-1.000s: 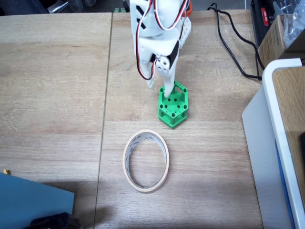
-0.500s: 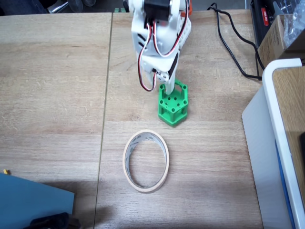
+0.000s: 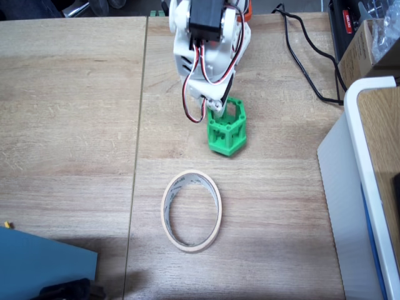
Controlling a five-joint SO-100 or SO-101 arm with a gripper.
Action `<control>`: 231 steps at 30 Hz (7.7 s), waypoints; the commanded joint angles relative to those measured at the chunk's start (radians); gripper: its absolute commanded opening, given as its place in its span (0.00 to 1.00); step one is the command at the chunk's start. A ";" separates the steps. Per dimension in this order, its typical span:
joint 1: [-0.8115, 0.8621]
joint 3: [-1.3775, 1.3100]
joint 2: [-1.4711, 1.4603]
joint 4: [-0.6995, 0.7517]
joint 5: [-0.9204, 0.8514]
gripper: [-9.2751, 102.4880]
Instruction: Grasp a component and put it in the bin.
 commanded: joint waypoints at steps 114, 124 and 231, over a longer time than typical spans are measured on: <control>0.075 -1.017 -0.430 0.002 0.002 0.09; 0.075 -1.011 -0.433 0.002 0.002 0.10; 0.810 0.589 1.210 0.000 -0.126 0.10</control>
